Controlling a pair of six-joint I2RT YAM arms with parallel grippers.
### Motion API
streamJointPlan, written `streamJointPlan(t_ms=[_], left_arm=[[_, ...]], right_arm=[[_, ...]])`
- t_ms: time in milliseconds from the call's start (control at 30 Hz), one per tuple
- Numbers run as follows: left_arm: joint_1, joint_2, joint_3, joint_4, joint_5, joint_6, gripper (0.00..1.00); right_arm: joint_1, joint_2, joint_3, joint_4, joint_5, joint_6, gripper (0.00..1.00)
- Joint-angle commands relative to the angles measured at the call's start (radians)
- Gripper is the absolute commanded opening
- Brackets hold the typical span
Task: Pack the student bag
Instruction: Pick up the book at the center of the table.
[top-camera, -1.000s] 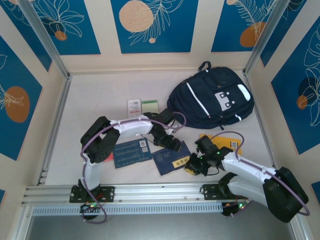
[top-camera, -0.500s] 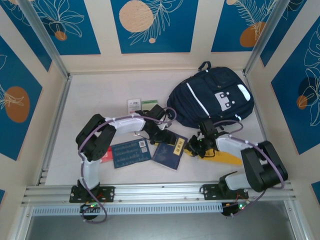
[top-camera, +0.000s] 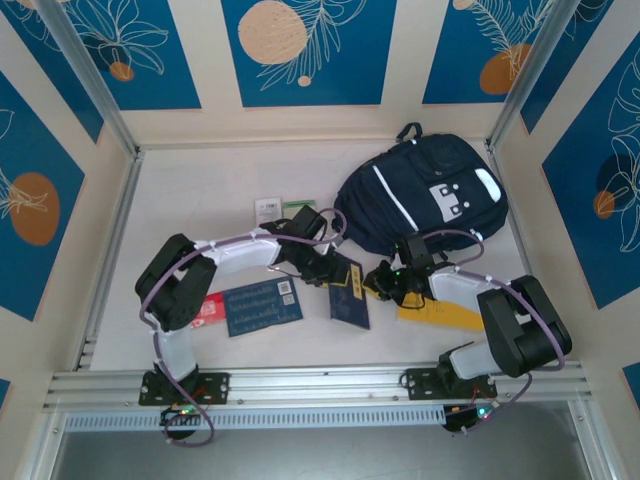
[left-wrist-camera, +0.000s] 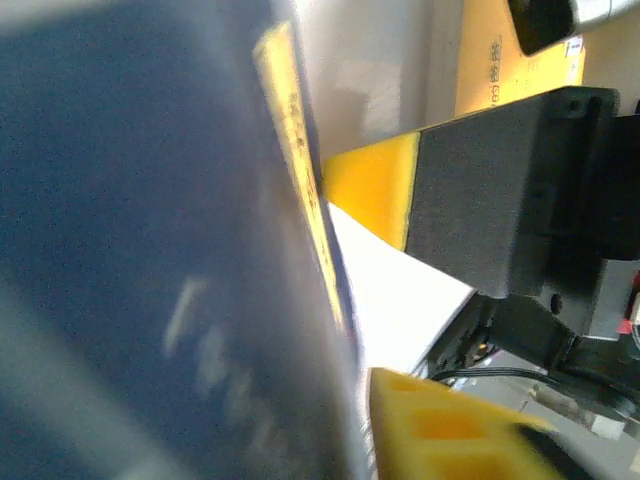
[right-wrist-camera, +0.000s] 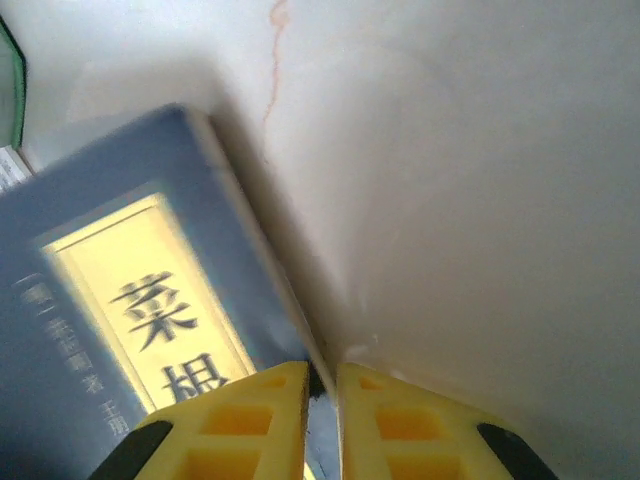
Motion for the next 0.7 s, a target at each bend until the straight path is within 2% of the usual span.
streamJointPlan(t_ms=[0,33,133,300,367,400,533,667], left_arm=[[0.006,-0.035,-0.019,0.023,0.013,0.007,0.06],[0.007,-0.043,-0.022,0.02,0.008,0.014,0.0],[0.008,-0.103,-0.03,-0.008,-0.03,0.05,0.0],[0.008,-0.278,-0.019,-0.079,-0.142,0.132,0.0],[0.009,-0.356,-0.005,-0.107,-0.182,0.162,0.0],[0.008,-0.386,-0.002,-0.112,-0.192,0.172,0.0],[0.009,-0.503,-0.005,-0.104,-0.204,0.2,0.0],[0.01,-0.63,-0.073,0.001,-0.218,0.21,0.0]], right_arm=[[0.008,-0.042,-0.015,0.001,0.023,-0.034,0.19],[0.007,-0.063,-0.015,-0.009,0.028,-0.039,0.21],[0.006,-0.149,0.005,-0.09,0.063,-0.082,0.29],[0.009,-0.373,0.056,-0.234,0.105,-0.197,0.49],[0.006,-0.471,0.083,-0.276,0.113,-0.234,0.69],[0.003,-0.515,0.095,-0.285,0.102,-0.258,0.74],[-0.022,-0.62,0.133,-0.237,-0.076,-0.348,0.78],[-0.033,-0.646,0.187,-0.206,-0.24,-0.384,0.81]])
